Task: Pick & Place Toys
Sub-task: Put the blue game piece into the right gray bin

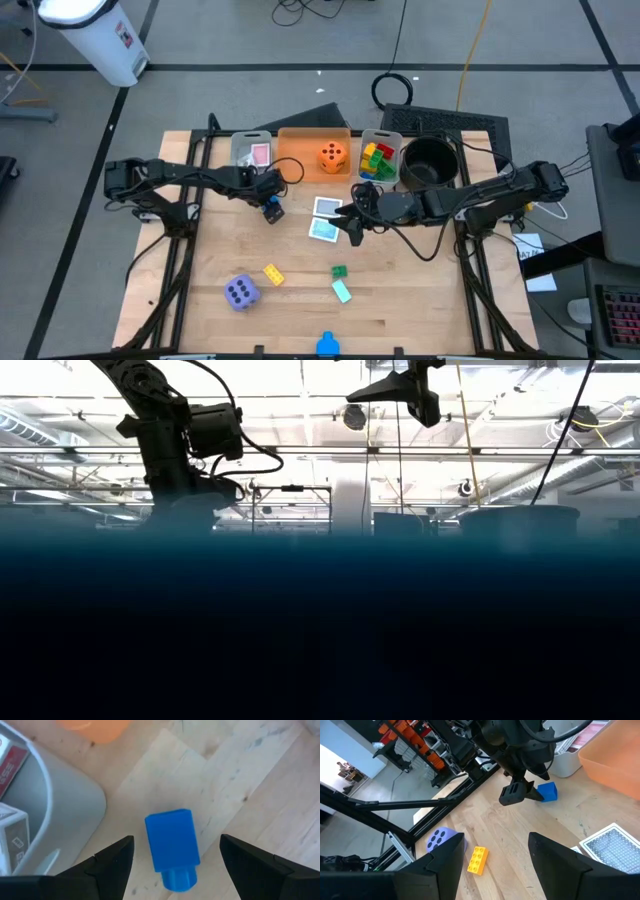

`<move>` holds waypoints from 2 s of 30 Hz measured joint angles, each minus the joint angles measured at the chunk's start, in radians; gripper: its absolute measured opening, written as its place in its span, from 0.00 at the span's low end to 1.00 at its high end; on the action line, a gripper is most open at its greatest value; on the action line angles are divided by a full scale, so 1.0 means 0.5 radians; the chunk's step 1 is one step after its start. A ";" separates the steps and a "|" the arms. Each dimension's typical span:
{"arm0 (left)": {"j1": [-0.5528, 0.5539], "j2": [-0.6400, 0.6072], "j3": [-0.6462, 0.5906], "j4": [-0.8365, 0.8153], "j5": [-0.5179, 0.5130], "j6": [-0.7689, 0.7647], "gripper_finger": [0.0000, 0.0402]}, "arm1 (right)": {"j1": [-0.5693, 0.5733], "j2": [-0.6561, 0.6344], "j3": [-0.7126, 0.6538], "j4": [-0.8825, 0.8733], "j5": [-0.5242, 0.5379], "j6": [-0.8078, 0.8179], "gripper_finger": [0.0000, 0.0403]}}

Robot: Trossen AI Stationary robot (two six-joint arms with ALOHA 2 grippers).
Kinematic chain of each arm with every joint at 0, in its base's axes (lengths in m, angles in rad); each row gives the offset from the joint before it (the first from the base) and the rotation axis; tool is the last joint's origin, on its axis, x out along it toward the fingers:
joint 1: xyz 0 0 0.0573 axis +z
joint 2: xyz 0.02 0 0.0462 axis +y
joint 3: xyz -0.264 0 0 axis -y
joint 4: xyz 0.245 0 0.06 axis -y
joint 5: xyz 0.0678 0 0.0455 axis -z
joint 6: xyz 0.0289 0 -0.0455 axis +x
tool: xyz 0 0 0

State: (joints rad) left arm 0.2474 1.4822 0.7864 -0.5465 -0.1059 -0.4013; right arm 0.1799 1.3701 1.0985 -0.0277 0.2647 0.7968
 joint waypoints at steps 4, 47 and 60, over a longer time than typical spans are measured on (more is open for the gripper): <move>0.004 0.002 0.000 0.012 -0.024 -0.010 0.74 | 0.000 0.000 0.000 0.000 0.000 -0.001 0.52; -0.001 0.143 0.341 -0.359 0.400 -0.115 0.38 | 0.001 0.000 0.000 0.000 -0.002 -0.042 0.52; -0.110 0.094 1.109 -0.539 1.209 0.264 0.34 | 0.098 0.000 0.000 0.064 -0.012 -0.348 0.52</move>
State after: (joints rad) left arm 0.1923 1.5292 1.3411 -0.8159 0.4986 -0.2694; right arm 0.2287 1.3701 1.0985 0.0041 0.2588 0.6226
